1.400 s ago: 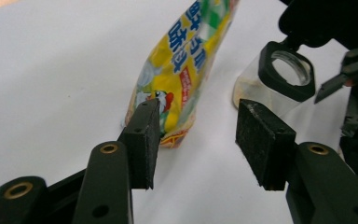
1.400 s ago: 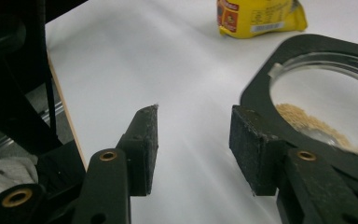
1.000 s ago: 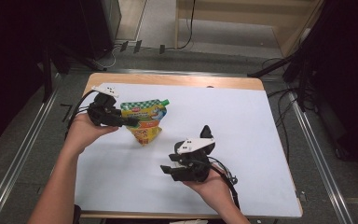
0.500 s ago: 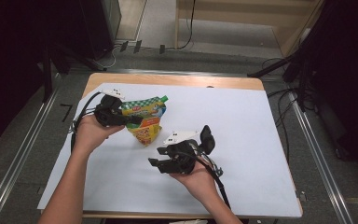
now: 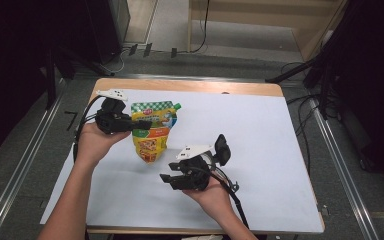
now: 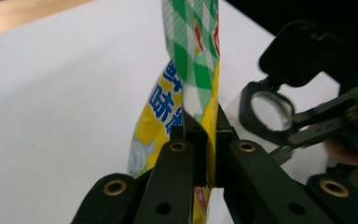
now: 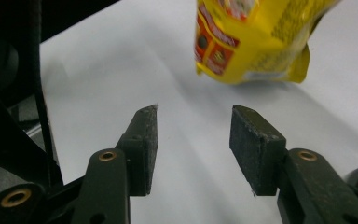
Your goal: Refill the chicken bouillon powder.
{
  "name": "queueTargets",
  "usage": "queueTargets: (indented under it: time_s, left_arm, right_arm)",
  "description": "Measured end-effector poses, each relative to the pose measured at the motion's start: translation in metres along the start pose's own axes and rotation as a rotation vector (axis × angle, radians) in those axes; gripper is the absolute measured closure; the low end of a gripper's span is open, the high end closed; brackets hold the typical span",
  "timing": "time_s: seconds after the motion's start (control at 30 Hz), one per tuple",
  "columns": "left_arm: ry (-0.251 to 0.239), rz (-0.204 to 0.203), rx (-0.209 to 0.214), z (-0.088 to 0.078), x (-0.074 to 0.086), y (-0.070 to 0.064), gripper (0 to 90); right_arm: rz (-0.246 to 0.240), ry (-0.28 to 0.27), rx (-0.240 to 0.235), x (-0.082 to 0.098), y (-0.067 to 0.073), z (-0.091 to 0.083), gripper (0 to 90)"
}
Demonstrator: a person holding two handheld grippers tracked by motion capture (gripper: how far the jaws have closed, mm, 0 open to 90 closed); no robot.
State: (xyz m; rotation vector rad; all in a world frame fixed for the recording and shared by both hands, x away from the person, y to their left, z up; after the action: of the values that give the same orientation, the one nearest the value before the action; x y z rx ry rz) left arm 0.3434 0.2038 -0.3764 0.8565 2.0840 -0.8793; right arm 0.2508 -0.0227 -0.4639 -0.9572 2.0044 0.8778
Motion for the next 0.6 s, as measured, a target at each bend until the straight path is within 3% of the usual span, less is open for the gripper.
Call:
queueTargets:
  time_s: [0.23, 0.57, 0.6]
  left_arm:
    - [-0.011, 0.038, 0.022, -0.022, -0.013, -0.027, 90.0]
    - [-0.012, 0.020, 0.096, -0.038, -0.015, -0.054, 90.0]
    - [-0.011, 0.020, 0.099, -0.039, -0.015, -0.057, 90.0]
  right_arm:
    - [-0.015, 0.020, 0.003, 0.006, 0.005, 0.008, 53.8]
    - [-0.005, -0.019, 0.022, 0.007, 0.009, 0.016, 56.0]
    - [0.013, -0.020, 0.011, 0.008, 0.010, 0.018, 56.2]
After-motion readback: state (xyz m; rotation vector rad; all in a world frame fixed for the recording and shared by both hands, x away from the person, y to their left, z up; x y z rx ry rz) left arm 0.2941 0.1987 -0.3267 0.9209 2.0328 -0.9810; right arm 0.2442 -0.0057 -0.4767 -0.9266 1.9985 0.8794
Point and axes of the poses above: each handheld gripper's, and its own axes: z roughly forward along the jaws, x roughly out of its underside, y roughly to its left, the point moved 2 cm from there along z, roughly forward along the jaws, and after that the axes turned 7 degrees about -y, right-handed, at the moved point
